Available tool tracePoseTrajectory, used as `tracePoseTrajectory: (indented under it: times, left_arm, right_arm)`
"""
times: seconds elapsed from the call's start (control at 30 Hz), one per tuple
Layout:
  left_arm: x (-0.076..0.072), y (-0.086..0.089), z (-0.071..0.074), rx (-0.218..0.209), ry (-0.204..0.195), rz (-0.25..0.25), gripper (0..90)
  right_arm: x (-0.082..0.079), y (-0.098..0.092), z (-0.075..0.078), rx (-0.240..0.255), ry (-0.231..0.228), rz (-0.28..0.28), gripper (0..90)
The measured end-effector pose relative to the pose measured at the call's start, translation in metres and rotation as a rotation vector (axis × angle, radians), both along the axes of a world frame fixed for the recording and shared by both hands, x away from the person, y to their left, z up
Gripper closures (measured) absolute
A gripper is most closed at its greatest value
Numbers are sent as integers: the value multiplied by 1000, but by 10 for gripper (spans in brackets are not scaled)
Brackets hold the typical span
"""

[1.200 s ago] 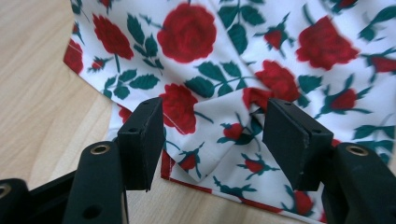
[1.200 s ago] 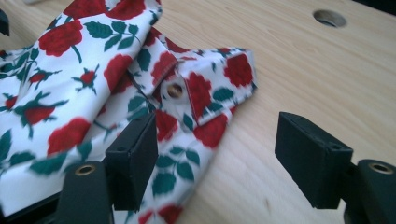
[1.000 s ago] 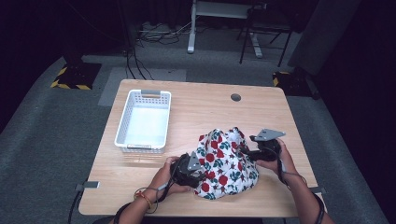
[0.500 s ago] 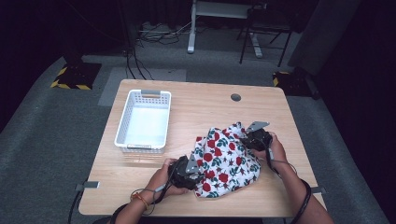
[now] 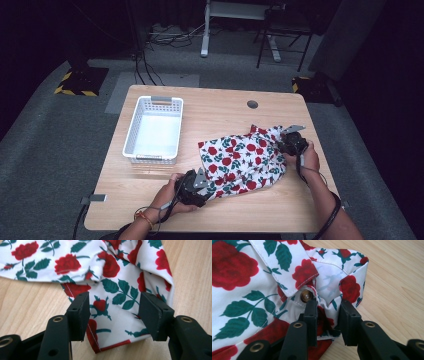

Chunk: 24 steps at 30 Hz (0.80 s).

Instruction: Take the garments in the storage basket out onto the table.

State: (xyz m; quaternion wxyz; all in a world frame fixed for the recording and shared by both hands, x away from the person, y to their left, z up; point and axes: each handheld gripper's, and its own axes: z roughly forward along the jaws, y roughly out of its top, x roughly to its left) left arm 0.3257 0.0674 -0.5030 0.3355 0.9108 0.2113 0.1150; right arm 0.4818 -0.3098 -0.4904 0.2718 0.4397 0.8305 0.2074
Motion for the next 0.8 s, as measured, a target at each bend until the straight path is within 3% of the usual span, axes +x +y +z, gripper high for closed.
tracePoseTrajectory:
  times: [0.27,0.43,0.53,0.63,0.8]
  left_arm:
    - [-16,-6,1,8,13,-45,434]
    - [-26,-14,2,14,23,-89,416]
    - [-25,-19,6,-17,13,-95,400]
    - [-18,-26,16,-47,-17,-88,404]
    - [7,-45,24,-24,-70,-67,428]
  right_arm:
    - [1,-5,-1,13,-12,-21,600]
    - [2,-9,0,41,-19,-37,446]
    - [-7,-8,6,74,-51,-8,424]
    - [-25,-4,15,128,-80,58,416]
    - [-65,5,24,155,-91,201,399]
